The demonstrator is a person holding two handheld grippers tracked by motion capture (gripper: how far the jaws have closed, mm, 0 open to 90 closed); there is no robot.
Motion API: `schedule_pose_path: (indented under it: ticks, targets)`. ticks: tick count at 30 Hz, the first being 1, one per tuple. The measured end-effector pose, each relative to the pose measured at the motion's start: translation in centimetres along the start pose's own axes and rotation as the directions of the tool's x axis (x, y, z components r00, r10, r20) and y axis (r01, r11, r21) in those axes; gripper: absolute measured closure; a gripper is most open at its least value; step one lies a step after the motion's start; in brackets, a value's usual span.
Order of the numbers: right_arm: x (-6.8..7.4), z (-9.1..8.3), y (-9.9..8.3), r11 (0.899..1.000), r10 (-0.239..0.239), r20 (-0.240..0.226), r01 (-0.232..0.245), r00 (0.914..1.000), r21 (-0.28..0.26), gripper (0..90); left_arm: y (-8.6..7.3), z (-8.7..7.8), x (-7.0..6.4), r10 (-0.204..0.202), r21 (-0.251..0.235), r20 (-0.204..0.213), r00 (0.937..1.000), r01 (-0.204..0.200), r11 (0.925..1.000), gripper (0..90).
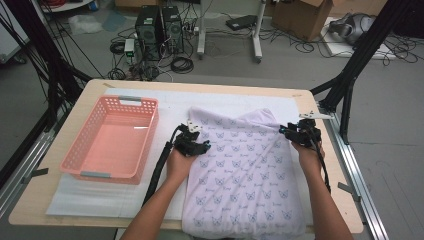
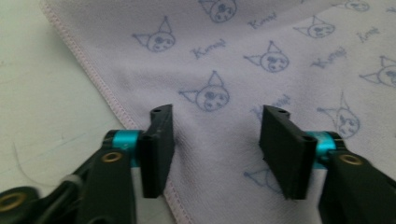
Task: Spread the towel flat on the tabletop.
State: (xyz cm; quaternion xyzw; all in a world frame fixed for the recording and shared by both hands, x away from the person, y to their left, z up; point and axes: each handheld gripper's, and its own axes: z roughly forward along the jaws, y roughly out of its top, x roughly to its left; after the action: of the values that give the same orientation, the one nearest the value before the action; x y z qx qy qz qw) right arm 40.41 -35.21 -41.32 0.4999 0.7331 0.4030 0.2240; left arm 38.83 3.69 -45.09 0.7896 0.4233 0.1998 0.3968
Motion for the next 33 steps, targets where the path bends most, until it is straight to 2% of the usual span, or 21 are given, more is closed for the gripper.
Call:
schedule_pose_path:
  ticks: [2, 3, 4, 5, 7, 8, 9, 12, 14, 15, 16, 17, 18, 19, 20, 21, 23, 25, 28, 30, 33]
  targets:
    - [0.2, -0.1, 0.0, 1.0, 0.008, -0.067, -0.007, 0.9977, 0.008, 49.6, 0.0, -0.1, -0.1, 0.019, 0.001, 0.006, 0.9998, -0.019, 0.9998, 62.6]
    - [0.3, -0.1, 0.0, 1.0, 0.017, -0.109, -0.016, 0.9939, 0.014, 47.8, 0.0, -0.1, -0.1, 0.019, 0.001, 0.025, 0.9995, -0.019, 0.9998, 71.6]
    - [0.4, -0.1, 0.0, 1.0, 0.017, -0.141, -0.013, 0.9899, 0.024, 47.0, 0.1, -0.1, -0.1, 0.024, 0.004, 0.023, 0.9994, -0.024, 0.9997, 81.4]
    - [0.6, -0.2, -0.1, 1.0, 0.007, -0.154, -0.002, 0.9881, 0.031, 46.4, 0.1, -0.1, 0.1, 0.025, 0.008, 0.027, 0.9993, -0.026, 0.9996, 85.2]
    - [1.1, -0.6, -0.3, 0.999, -0.025, -0.172, 0.029, 0.9848, 0.017, 46.5, 0.3, -0.2, 0.8, 0.012, -0.004, -0.018, 0.9998, -0.012, 0.9999, 86.6]
    - [1.3, -0.8, -0.4, 0.999, -0.046, -0.172, 0.048, 0.9841, 0.008, 46.5, 0.3, -0.4, 1.6, -0.01, -0.018, -0.048, 0.9988, 0.009, 0.9998, 86.8]
    - [1.4, -1.0, -0.6, 0.998, -0.056, -0.173, 0.058, 0.9833, 0.009, 46.6, 0.5, -0.5, 2.5, -0.056, -0.042, -0.073, 0.9958, 0.053, 0.9977, 86.9]
    - [1.6, -1.2, -1.3, 0.997, -0.049, -0.183, 0.059, 0.9819, 0.05, 45.3, 1.2, -0.7, 5.3, -0.146, -0.087, -0.142, 0.9789, 0.135, 0.987, 88.5]
    - [1.9, -1.4, -2.0, 0.996, -0.048, -0.188, 0.062, 0.981, 0.069, 45.1, 1.8, -0.7, 6.4, -0.176, -0.114, -0.18, 0.9678, 0.157, 0.9809, 88.7]
    - [2.0, -1.6, -2.4, 0.995, -0.05, -0.19, 0.066, 0.9805, 0.078, 45.1, 1.9, -0.9, 6.7, -0.183, -0.143, -0.219, 0.9585, 0.154, 0.9777, 89.9]
    - [2.2, -1.7, -2.9, 0.994, -0.058, -0.191, 0.075, 0.9799, 0.085, 45.1, 2.0, -1.1, 7.2, -0.219, -0.169, -0.215, 0.9519, 0.184, 0.9683, 89.9]
    - [2.3, -1.8, -3.4, 0.992, -0.059, -0.19, 0.079, 0.9799, 0.099, 45.4, 1.9, -1.4, 7.7, -0.249, -0.179, -0.188, 0.9502, 0.216, 0.9599, 89.9]
    - [2.4, -1.9, -3.9, 0.991, -0.061, -0.192, 0.083, 0.9796, 0.107, 45.4, 1.7, -1.5, 7.8, -0.25, -0.174, -0.177, 0.9519, 0.22, 0.9599, 89.6]
    - [2.3, -2.0, -4.3, 0.989, -0.065, -0.187, 0.087, 0.9802, 0.116, 45.7, 1.6, -1.6, 7.7, -0.232, -0.153, -0.151, 0.9608, 0.21, 0.9658, 89.0]
    - [2.3, -2.0, -4.8, 0.99, -0.053, -0.184, 0.076, 0.9815, 0.121, 45.5, 1.5, -1.8, 7.5, -0.232, -0.148, -0.115, 0.966, 0.214, 0.9655, 81.9]
    - [2.2, -1.9, -5.1, 0.99, -0.049, -0.183, 0.072, 0.9818, 0.121, 45.5, 1.4, -2.0, 7.3, -0.236, -0.151, -0.086, 0.968, 0.221, 0.9634, 74.7]
    - [2.2, -1.8, -5.5, 0.989, -0.035, -0.176, 0.059, 0.9839, 0.133, 45.5, 1.2, -2.4, 6.6, -0.237, -0.15, -0.063, 0.9695, 0.225, 0.9627, 62.4]
    - [2.3, -1.7, -5.5, 0.989, -0.047, -0.16, 0.069, 0.986, 0.134, 46.4, 1.0, -2.7, 5.7, -0.223, -0.149, -0.047, 0.9736, 0.214, 0.9654, 56.9]
    - [2.5, -1.8, -5.5, 0.987, -0.062, -0.14, 0.082, 0.9882, 0.138, 46.3, 0.4, -3.1, 4.5, -0.179, -0.11, -0.022, 0.9837, 0.175, 0.9783, 49.0]
    - [2.6, -2.1, -5.5, 0.988, -0.057, -0.138, 0.076, 0.9889, 0.137, 46.2, 0.1, -3.3, 3.8, -0.124, -0.049, -0.016, 0.9921, 0.123, 0.9912, 44.7]
    - [3.0, -2.7, -5.6, 0.99, -0.051, -0.14, 0.069, 0.9889, 0.125, 46.2, -0.9, -4.5, 2.9, -0.113, -0.072, 0.012, 0.9935, 0.114, 0.9909, 43.9]
